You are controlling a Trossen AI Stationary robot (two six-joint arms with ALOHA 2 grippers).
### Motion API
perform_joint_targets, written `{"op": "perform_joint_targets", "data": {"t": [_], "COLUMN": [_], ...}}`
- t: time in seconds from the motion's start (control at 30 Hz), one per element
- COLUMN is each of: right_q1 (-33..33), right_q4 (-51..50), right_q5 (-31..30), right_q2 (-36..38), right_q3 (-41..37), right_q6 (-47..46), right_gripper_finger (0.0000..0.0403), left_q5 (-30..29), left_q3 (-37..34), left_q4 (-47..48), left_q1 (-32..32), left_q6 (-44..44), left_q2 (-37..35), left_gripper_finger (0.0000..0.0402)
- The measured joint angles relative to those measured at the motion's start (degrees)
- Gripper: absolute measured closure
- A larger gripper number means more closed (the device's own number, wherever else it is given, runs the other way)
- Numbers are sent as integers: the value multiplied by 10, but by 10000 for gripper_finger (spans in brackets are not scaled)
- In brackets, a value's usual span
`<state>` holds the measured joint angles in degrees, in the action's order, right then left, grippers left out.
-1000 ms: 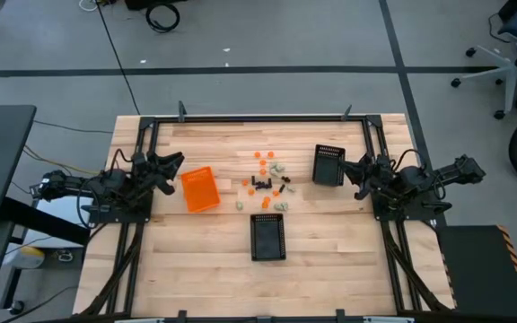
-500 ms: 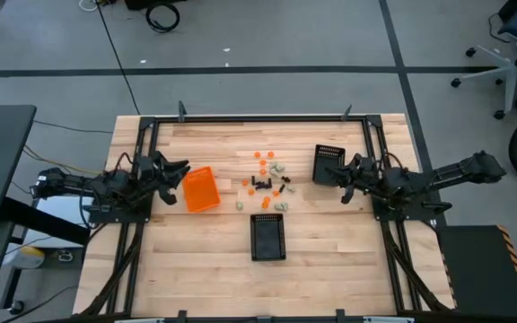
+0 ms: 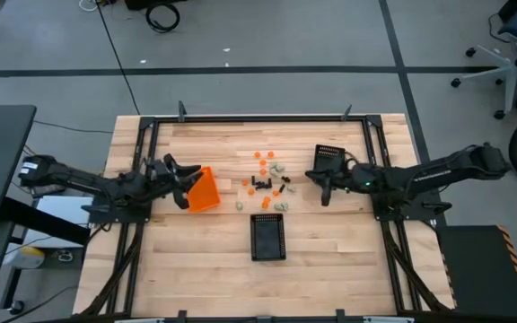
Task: Sort Halloween decoration
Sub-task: Put the white skull toy into the bottom black bin
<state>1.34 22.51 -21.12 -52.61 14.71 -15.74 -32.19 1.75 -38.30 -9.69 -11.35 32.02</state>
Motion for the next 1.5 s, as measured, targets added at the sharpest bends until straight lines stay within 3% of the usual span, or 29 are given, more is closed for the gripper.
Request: {"op": "perform_joint_targets", "data": {"t": [0.33, 0.6, 1.07, 1.33, 1.5], "right_q1": [-17, -74, -193, -207, -207], "right_q4": [-36, -133, -133, -150, -164], "right_q5": [-13, 19, 118, 143, 145], "right_q2": [-185, -304, -438, -502, -512], "right_q3": [106, 214, 281, 316, 324], "right_q6": [70, 99, 162, 187, 182], "right_gripper_finger": [262, 182, 182, 184, 206], "left_q5": [2, 0, -1, -1, 0], "left_q3": [47, 53, 53, 53, 53], "left_q4": [-13, -25, -45, -45, -45], "left_q1": [10, 40, 62, 62, 62], "left_q6": [53, 52, 65, 66, 63], "left_q2": [101, 131, 130, 130, 130], "left_gripper_finger": [205, 198, 198, 198, 198]}}
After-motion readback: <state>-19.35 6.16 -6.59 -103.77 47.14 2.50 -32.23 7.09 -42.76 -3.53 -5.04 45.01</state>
